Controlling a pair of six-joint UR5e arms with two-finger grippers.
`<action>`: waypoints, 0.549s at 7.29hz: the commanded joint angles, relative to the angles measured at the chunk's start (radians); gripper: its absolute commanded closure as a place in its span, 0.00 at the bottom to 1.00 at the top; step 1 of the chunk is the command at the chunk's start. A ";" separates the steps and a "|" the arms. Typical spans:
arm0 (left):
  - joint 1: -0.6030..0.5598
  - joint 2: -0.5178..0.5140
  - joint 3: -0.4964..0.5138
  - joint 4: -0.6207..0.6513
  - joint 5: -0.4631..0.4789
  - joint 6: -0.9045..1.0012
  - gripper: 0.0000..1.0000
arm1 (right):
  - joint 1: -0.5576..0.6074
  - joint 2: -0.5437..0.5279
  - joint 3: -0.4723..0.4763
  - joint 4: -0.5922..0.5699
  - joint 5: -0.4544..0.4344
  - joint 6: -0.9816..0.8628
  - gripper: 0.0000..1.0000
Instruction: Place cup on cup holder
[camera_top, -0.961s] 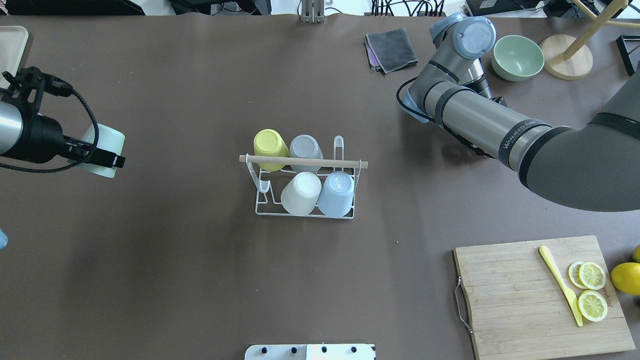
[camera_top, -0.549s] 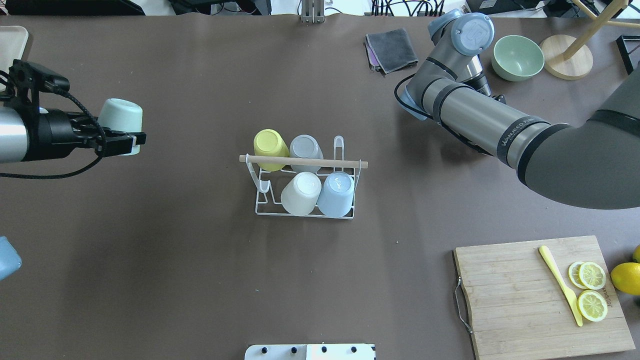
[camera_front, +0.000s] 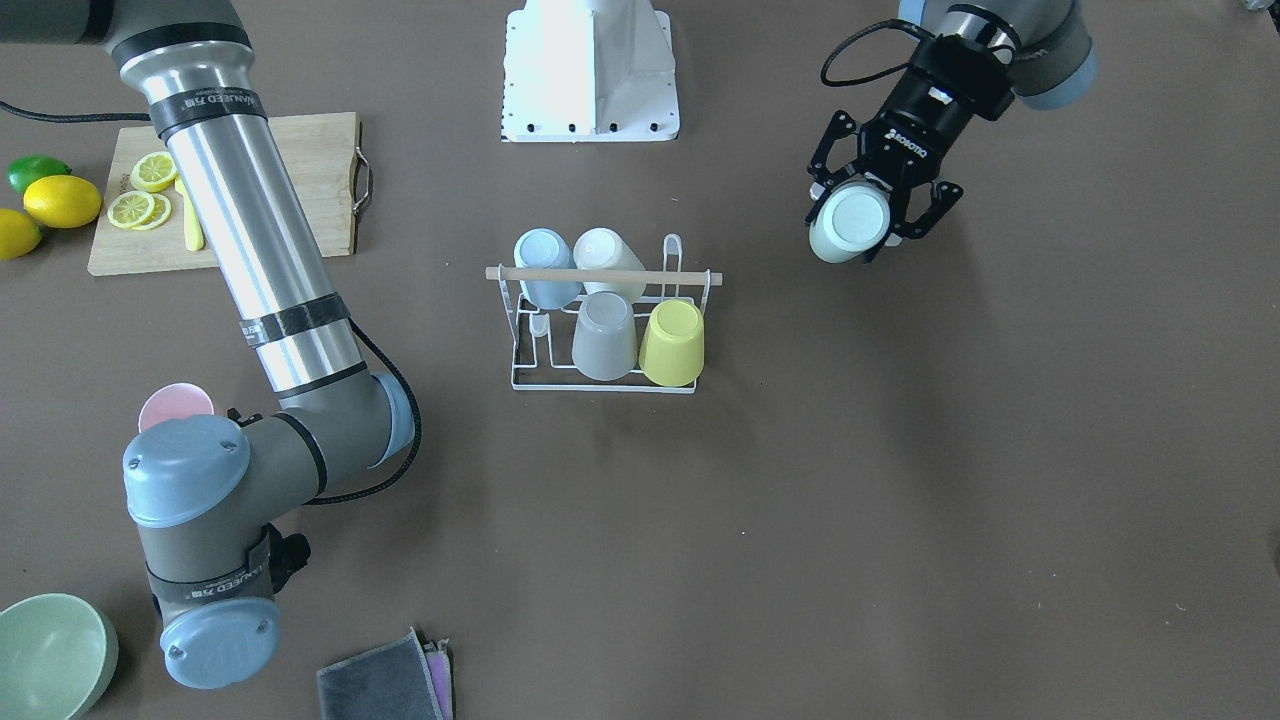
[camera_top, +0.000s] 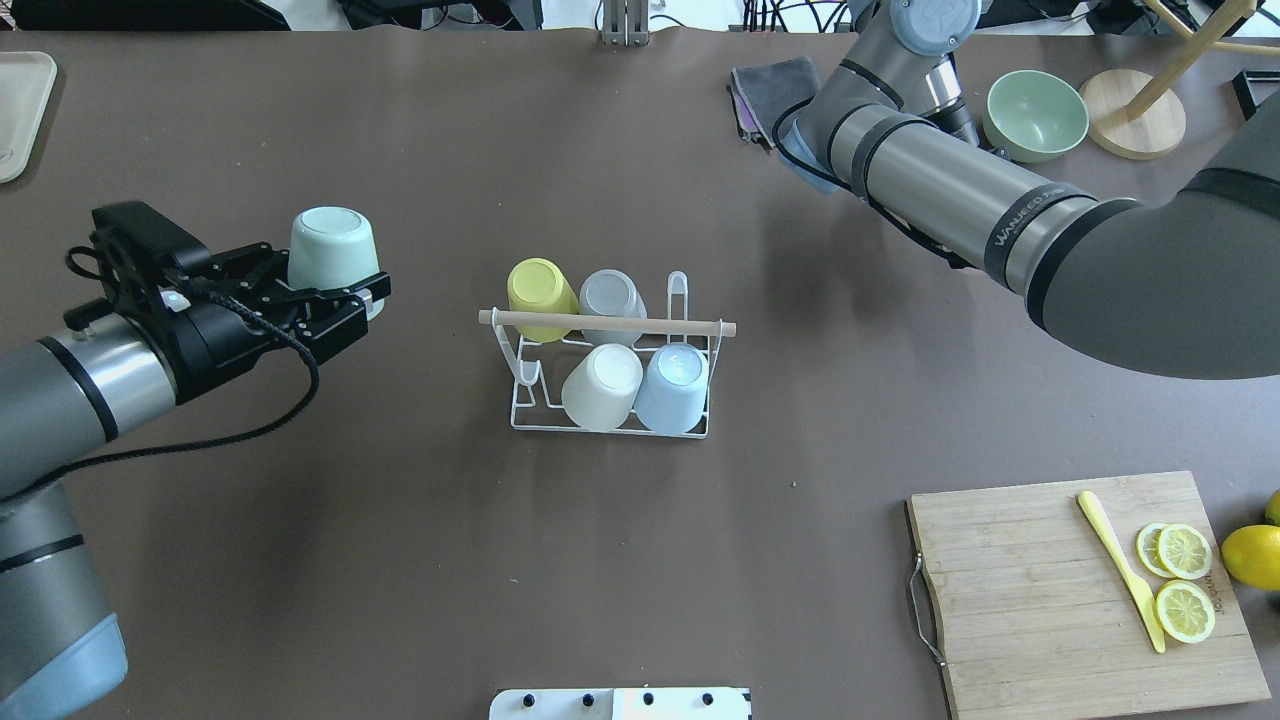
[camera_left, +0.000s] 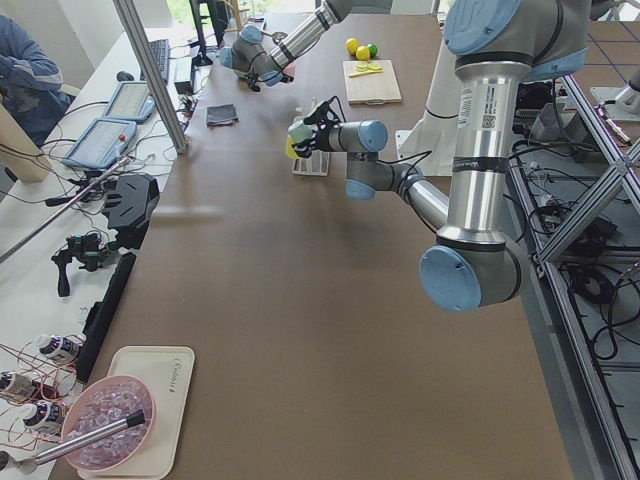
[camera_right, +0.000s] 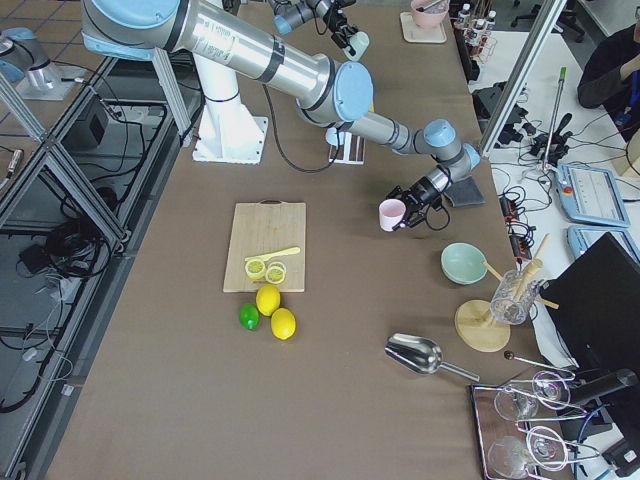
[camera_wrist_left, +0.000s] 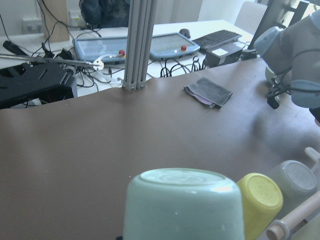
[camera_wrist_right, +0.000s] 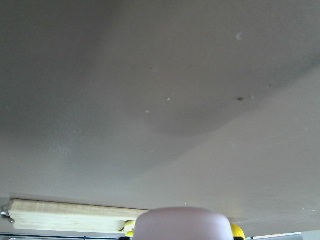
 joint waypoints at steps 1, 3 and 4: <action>0.137 -0.013 -0.003 -0.061 0.245 0.136 1.00 | 0.067 0.025 0.063 -0.046 -0.002 0.006 1.00; 0.299 -0.038 0.012 -0.103 0.444 0.293 1.00 | 0.170 0.010 0.273 -0.135 -0.002 -0.041 1.00; 0.331 -0.086 0.062 -0.103 0.499 0.296 1.00 | 0.202 -0.008 0.374 -0.177 -0.002 -0.041 1.00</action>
